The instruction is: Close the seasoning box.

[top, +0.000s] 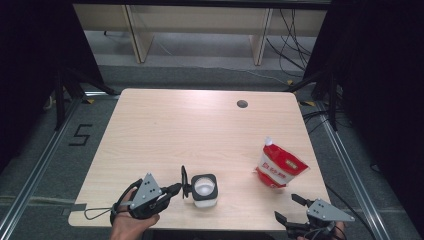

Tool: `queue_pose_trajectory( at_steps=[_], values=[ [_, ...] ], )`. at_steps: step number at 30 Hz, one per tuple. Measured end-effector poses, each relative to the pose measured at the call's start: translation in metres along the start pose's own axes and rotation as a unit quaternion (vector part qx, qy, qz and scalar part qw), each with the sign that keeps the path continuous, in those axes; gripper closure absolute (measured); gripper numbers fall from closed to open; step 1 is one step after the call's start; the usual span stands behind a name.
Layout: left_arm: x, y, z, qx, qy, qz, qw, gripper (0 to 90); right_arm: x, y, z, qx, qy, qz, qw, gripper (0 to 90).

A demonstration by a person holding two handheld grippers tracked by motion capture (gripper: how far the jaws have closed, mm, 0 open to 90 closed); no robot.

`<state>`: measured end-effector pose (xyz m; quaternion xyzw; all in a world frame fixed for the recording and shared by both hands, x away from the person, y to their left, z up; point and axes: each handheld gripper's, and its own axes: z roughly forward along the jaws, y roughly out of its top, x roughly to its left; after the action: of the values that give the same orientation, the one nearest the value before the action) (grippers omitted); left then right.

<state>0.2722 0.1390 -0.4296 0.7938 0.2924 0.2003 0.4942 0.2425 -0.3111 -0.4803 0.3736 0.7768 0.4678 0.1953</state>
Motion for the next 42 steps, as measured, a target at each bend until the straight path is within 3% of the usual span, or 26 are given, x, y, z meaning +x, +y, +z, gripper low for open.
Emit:
queue_pose_trajectory(
  at_steps=[6, 8, 9, 10, 12, 13, 18, 21, 27, 42],
  values=[
    [0.002, 0.005, 0.0, -0.007, -0.001, 0.016, 0.9998, 89.1, 0.001, 0.0, 0.001, -0.003, 0.0, -0.002, 1.0, 18.8],
    [0.002, 0.006, 0.0, -0.008, 0.0, 0.016, 0.9998, 89.2, 0.004, 0.0, 0.0, 0.003, 0.0, 0.013, 0.9999, 19.5],
    [0.003, 0.007, 0.0, -0.011, 0.001, 0.018, 0.9998, 89.2, 0.0, 0.001, 0.0, -0.006, -0.01, -0.011, 0.9999, 20.0],
    [0.003, 0.007, 0.0, -0.011, 0.001, 0.018, 0.9998, 89.2, 0.0, 0.001, 0.0, -0.006, -0.01, -0.011, 0.9999, 20.0],
    [0.004, 0.009, 0.0, -0.014, 0.001, 0.02, 0.9997, 89.2, -0.001, 0.0, 0.001, -0.01, -0.005, -0.006, 0.9999, 19.9],
    [0.004, 0.011, 0.001, -0.012, 0.001, 0.028, 0.9995, 89.2, 0.001, 0.0, -0.001, -0.007, -0.008, 0.008, 0.9999, 19.9],
    [0.002, 0.013, 0.004, -0.009, -0.002, 0.03, 0.9995, 89.2, 0.001, 0.0, 0.0, -0.001, -0.002, 0.007, 1.0, 19.9],
    [-0.001, 0.015, 0.01, -0.005, -0.006, 0.028, 0.9996, 89.2, -0.001, 0.001, 0.0, -0.015, -0.005, -0.007, 0.9999, 20.0],
    [-0.004, 0.017, 0.017, 0.003, -0.017, 0.032, 0.9993, 89.1, 0.001, 0.001, -0.001, -0.009, -0.008, 0.006, 0.9999, 20.1],
    [-0.009, 0.014, 0.031, 0.015, -0.036, 0.028, 0.9989, 89.1, 0.001, 0.001, -0.002, -0.011, -0.006, 0.0, 0.9999, 20.5]
  ],
)
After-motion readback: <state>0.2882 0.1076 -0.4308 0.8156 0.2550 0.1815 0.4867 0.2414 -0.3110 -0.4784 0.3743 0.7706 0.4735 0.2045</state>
